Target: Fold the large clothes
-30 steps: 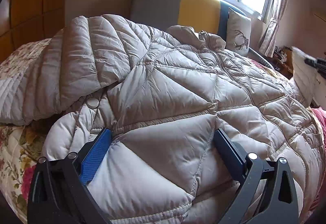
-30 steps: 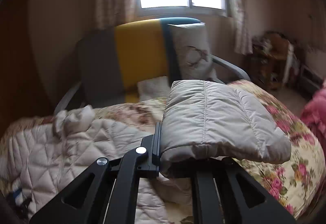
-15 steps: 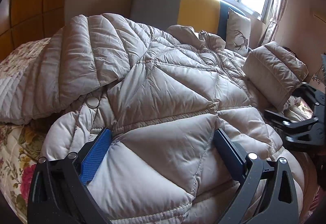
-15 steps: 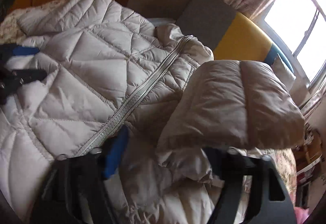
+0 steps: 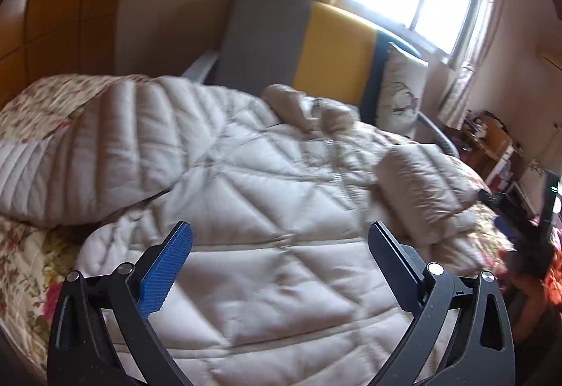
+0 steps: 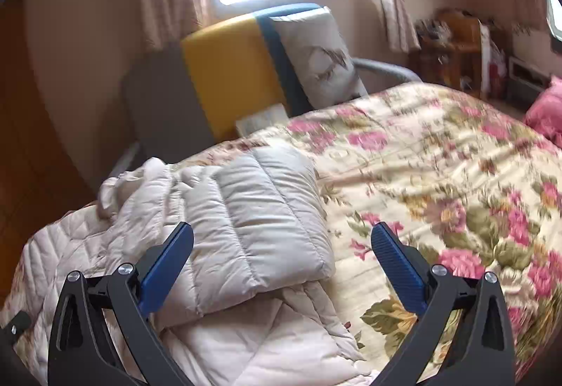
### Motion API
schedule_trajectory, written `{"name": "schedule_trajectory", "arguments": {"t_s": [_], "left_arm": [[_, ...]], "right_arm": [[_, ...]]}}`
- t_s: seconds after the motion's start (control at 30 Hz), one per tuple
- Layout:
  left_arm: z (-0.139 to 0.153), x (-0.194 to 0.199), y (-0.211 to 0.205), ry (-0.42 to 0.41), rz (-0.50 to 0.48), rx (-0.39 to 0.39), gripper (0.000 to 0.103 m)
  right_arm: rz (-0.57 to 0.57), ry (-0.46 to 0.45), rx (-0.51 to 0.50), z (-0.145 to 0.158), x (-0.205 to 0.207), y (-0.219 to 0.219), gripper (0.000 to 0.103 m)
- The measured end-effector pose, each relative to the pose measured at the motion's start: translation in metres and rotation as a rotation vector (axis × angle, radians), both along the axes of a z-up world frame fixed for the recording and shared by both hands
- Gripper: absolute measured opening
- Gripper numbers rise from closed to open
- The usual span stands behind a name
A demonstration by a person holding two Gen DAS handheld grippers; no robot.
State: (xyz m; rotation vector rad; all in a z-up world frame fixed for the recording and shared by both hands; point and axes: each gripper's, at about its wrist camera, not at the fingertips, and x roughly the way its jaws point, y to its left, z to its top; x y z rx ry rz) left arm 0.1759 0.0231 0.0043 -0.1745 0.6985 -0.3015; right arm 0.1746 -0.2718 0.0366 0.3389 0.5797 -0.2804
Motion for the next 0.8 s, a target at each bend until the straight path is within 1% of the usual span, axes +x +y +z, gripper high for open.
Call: {"name": "schedule_trajectory", "arguments": {"t_s": [0.03, 0.07, 0.1, 0.13, 0.17, 0.2, 0.27, 0.3, 0.33, 0.37, 0.4, 0.47, 0.5, 0.53, 0.6, 0.63, 0.67, 0.7, 0.73, 0.77, 0.8], "left_arm": [[0.003, 0.0, -0.011, -0.003, -0.026, 0.005, 0.099], [0.005, 0.0, -0.019, -0.003, -0.043, 0.011, 0.099], [0.006, 0.001, -0.03, -0.001, -0.069, 0.017, 0.099], [0.005, 0.0, -0.037, 0.001, -0.084, 0.018, 0.099], [0.004, 0.0, -0.043, 0.005, -0.095, 0.021, 0.099], [0.003, 0.001, -0.048, 0.013, -0.104, 0.026, 0.099], [-0.002, 0.002, -0.059, 0.034, -0.13, 0.02, 0.099], [-0.004, 0.003, -0.061, 0.04, -0.134, 0.014, 0.099], [-0.007, 0.005, -0.065, 0.052, -0.139, 0.005, 0.099], [-0.008, 0.007, -0.067, 0.06, -0.144, -0.008, 0.099], [-0.009, 0.012, -0.071, 0.069, -0.146, -0.029, 0.099], [-0.01, 0.017, -0.078, 0.079, -0.149, -0.061, 0.099], [-0.011, 0.022, -0.087, 0.092, -0.172, -0.069, 0.099], [-0.012, 0.024, -0.095, 0.1, -0.189, -0.054, 0.099], [-0.016, 0.033, -0.113, 0.104, -0.205, 0.024, 0.099], [-0.021, 0.041, -0.122, 0.111, -0.199, 0.075, 0.099], [-0.026, 0.05, -0.126, 0.134, -0.181, 0.104, 0.099], [-0.032, 0.059, -0.127, 0.165, -0.155, 0.106, 0.099], [-0.038, 0.071, -0.122, 0.204, -0.124, 0.065, 0.099], [-0.043, 0.081, -0.115, 0.236, -0.091, 0.004, 0.098], [-0.044, 0.087, -0.107, 0.249, -0.06, -0.038, 0.094]], "right_arm": [[0.069, 0.014, -0.085, 0.001, 0.008, 0.017, 0.101], [0.148, 0.018, -0.141, -0.001, 0.011, 0.035, 0.101], [0.263, 0.017, -0.174, -0.001, 0.015, 0.051, 0.101], [0.345, 0.007, -0.183, -0.007, 0.017, 0.068, 0.101], [0.402, -0.013, -0.195, -0.006, 0.015, 0.075, 0.101], [0.424, -0.041, -0.221, -0.003, 0.01, 0.081, 0.101], [0.37, -0.102, -0.276, 0.003, -0.004, 0.076, 0.101], [0.31, -0.128, -0.275, 0.005, -0.01, 0.066, 0.101], [0.241, -0.136, -0.252, 0.004, -0.013, 0.053, 0.101], [0.172, -0.132, -0.217, 0.004, -0.014, 0.043, 0.101], [0.097, -0.123, -0.162, 0.0, -0.017, 0.026, 0.101], [-0.038, -0.109, -0.012, -0.01, -0.023, -0.007, 0.101], [-0.093, -0.088, 0.05, -0.017, -0.025, -0.022, 0.101], [-0.143, -0.05, 0.103, -0.026, -0.024, -0.035, 0.101], [-0.167, 0.008, 0.202, -0.046, -0.021, -0.054, 0.101], [-0.164, 0.014, 0.241, -0.054, -0.019, -0.058, 0.101], [-0.164, 0.016, 0.269, -0.058, -0.019, -0.061, 0.101], [-0.162, 0.013, 0.289, -0.061, -0.02, -0.064, 0.101], [-0.161, 0.009, 0.304, -0.063, -0.02, -0.066, 0.101], [-0.161, 0.006, 0.308, -0.065, -0.021, -0.066, 0.101], [-0.157, 0.003, 0.31, -0.065, -0.02, -0.066, 0.101]]}}
